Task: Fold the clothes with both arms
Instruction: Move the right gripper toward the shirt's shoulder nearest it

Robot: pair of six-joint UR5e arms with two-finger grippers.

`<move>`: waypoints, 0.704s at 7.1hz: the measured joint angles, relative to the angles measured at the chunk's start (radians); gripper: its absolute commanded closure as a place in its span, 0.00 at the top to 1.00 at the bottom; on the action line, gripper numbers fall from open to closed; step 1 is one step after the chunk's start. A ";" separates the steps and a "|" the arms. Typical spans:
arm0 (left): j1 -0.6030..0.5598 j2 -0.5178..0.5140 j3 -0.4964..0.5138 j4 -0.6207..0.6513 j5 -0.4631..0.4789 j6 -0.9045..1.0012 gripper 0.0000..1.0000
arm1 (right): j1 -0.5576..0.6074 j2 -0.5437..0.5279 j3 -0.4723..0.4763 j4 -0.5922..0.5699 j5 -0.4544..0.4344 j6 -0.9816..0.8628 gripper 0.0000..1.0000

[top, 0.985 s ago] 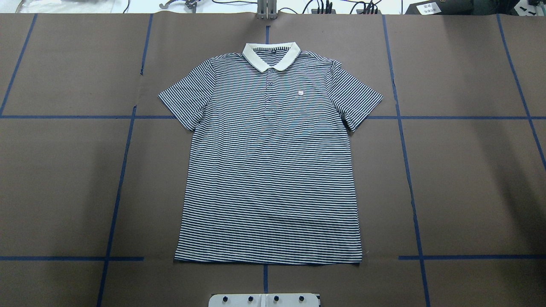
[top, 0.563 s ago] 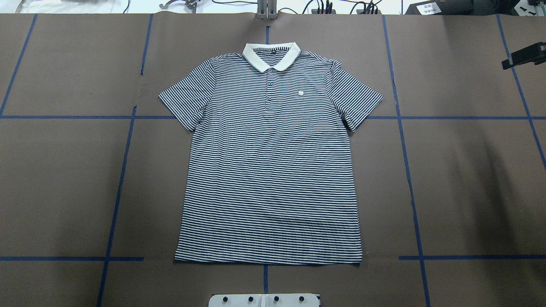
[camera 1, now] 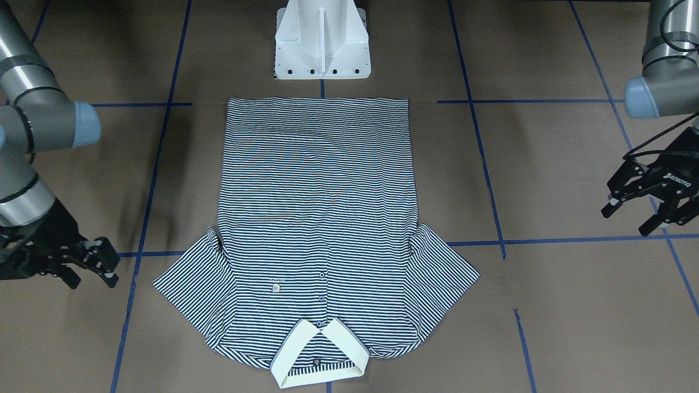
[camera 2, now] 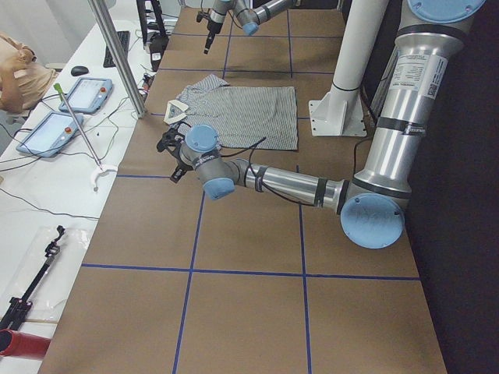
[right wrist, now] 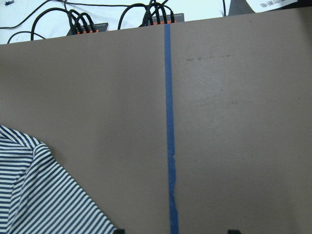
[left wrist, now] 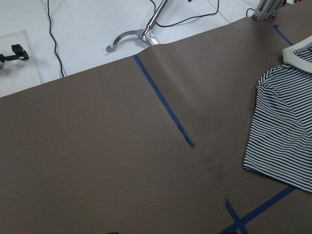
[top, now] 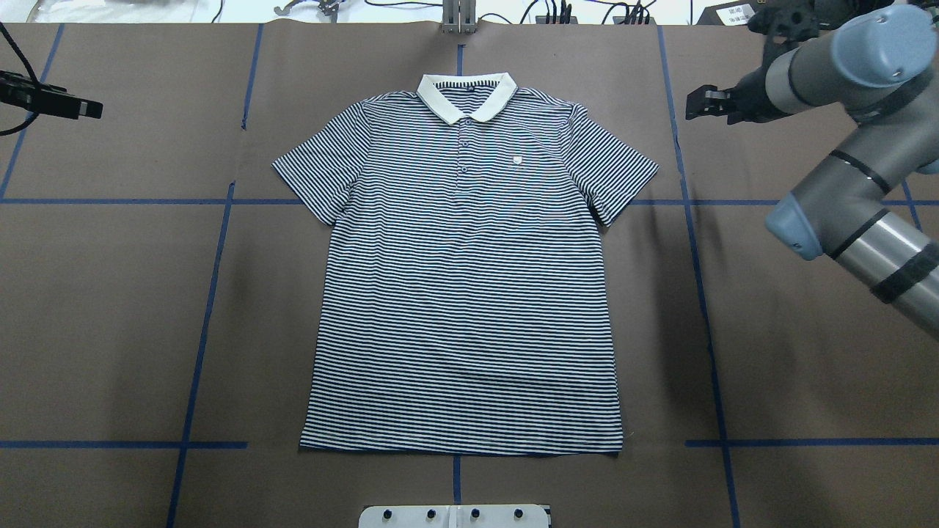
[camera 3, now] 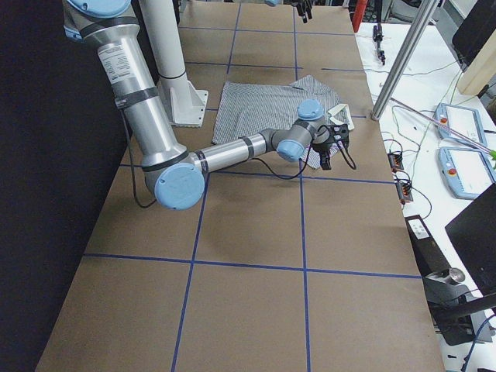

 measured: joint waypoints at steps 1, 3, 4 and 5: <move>0.010 -0.001 0.000 -0.005 0.005 -0.011 0.80 | -0.044 0.016 -0.019 0.001 -0.045 0.015 0.62; 0.015 -0.008 0.001 -0.007 0.007 -0.016 0.81 | -0.101 0.025 -0.045 0.002 -0.114 0.022 0.59; 0.017 -0.011 0.002 -0.007 0.007 -0.017 0.83 | -0.114 0.026 -0.060 0.002 -0.128 0.022 0.59; 0.019 -0.014 0.002 -0.007 0.007 -0.017 0.83 | -0.124 0.027 -0.073 0.003 -0.142 0.023 0.59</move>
